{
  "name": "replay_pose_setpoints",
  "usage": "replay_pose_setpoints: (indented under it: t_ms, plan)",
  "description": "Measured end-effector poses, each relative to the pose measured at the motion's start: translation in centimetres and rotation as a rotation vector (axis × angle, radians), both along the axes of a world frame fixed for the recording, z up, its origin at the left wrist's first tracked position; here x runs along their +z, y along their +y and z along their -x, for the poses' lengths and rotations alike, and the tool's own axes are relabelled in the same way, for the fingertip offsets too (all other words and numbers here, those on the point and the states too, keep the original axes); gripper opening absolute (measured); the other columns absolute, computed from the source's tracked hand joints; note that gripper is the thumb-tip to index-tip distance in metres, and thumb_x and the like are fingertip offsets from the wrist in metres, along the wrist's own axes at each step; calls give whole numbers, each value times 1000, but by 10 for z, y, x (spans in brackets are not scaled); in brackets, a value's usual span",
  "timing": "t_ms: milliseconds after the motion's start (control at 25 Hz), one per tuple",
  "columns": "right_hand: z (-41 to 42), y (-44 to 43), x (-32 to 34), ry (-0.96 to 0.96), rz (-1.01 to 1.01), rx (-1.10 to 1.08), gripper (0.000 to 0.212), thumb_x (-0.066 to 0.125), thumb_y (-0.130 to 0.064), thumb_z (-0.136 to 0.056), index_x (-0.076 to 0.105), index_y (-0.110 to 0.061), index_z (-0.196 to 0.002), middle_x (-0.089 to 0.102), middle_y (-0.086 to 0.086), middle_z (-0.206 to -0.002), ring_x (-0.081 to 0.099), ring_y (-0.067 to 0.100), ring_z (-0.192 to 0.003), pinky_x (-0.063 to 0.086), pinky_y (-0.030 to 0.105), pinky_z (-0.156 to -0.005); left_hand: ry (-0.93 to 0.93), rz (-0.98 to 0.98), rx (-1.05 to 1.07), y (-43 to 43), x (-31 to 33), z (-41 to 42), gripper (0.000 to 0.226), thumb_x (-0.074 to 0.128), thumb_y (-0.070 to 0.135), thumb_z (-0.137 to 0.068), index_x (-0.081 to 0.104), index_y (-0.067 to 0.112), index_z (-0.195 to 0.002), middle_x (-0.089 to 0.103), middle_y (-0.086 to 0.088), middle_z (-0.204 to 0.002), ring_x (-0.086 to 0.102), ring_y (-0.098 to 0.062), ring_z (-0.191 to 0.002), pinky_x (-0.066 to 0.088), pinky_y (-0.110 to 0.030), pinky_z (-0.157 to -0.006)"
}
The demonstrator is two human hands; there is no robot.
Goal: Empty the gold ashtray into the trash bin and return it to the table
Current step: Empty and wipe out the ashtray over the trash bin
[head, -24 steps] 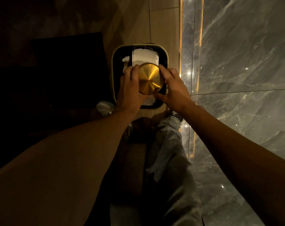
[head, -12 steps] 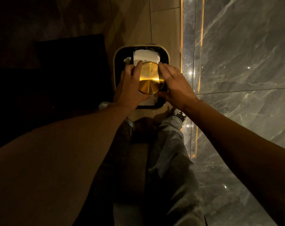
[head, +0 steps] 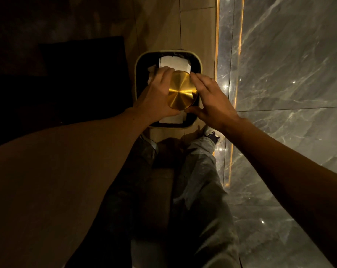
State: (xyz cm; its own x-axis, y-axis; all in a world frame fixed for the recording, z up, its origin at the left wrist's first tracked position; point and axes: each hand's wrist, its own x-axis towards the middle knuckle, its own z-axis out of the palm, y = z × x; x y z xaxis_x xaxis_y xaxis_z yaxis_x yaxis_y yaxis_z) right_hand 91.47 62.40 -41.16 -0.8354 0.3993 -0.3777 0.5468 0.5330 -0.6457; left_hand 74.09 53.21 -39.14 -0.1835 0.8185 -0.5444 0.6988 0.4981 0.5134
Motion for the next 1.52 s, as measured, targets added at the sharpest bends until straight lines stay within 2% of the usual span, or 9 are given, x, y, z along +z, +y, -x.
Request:
replay_pose_setpoints:
  t_ms: [200, 400, 520, 680, 840, 1040, 1200, 1360, 1520]
  plan:
    - [-4, 0, 3, 33, -8, 67, 86, 73, -25, -84, 24, 2, -150, 32, 27, -152, 35, 42, -138, 35, 46, -110, -35, 73, -7, 1, 2, 5, 120, 89, 40, -62, 20, 3, -153, 36, -18, -153, 39, -34, -139, 39, -45, -113]
    - [5, 3, 10, 130, -102, 122, 64, 42, -31, -102, 19, 3, -151, 17, 25, -159, 14, 36, -150, 16, 45, -123, -29, 43, 112, 3, -2, 7, 114, 92, 44, -54, 35, 9, -148, 49, -13, -144, 50, -28, -130, 46, -45, -107]
    - [14, 4, 21, 124, -169, 94, 63, 33, -37, -104, 14, 0, -152, 8, 20, -161, 6, 31, -151, 6, 40, -124, -47, 45, 136, 9, 0, 6, 107, 91, 48, -53, 42, 13, -142, 57, -9, -134, 57, -26, -121, 51, -42, -100]
    - [11, -1, 8, -23, -198, 332, 71, 23, -53, -101, 15, -6, -153, 13, 17, -162, 9, 30, -151, 15, 47, -123, -12, 104, 102, 9, 4, 2, 111, 88, 61, -47, 46, 15, -139, 61, -9, -130, 61, -26, -117, 53, -41, -97]
    - [15, 4, 15, 68, -247, 216, 68, 24, -48, -103, 12, -4, -154, 3, 14, -162, 1, 25, -151, 3, 37, -123, -33, 29, 144, 4, 1, 3, 95, 85, 61, -49, 55, 12, -125, 68, -7, -115, 67, -23, -105, 58, -41, -88]
    - [10, 4, 4, -26, -170, 349, 70, 23, -51, -101, 13, -6, -154, 13, 17, -162, 9, 31, -151, 15, 46, -123, 30, 74, 80, 6, 1, 5, 104, 86, 63, -49, 51, 12, -132, 65, -10, -122, 63, -26, -109, 55, -40, -91]
    - [21, 8, 13, 108, -258, 160, 62, 25, -39, -105, 13, -2, -152, 12, 19, -162, 8, 30, -151, 7, 39, -123, -6, 60, 106, -2, -2, 7, 94, 87, 60, -47, 55, 15, -123, 67, -5, -117, 65, -22, -107, 56, -42, -90]
    - [13, 4, -6, -17, -151, 349, 62, 31, -37, -104, 14, -6, -154, 14, 18, -162, 11, 33, -151, 18, 47, -122, 23, 106, 71, 0, -4, 3, 105, 87, 59, -48, 49, 14, -134, 62, -9, -126, 59, -27, -115, 51, -39, -96]
    - [20, 6, 11, 117, -244, 172, 55, 30, -25, -105, 14, -1, -152, 14, 20, -161, 7, 31, -150, 4, 37, -122, -15, 69, 120, -3, -9, 0, 99, 83, 65, -43, 54, 16, -124, 67, -5, -116, 65, -23, -106, 56, -42, -89]
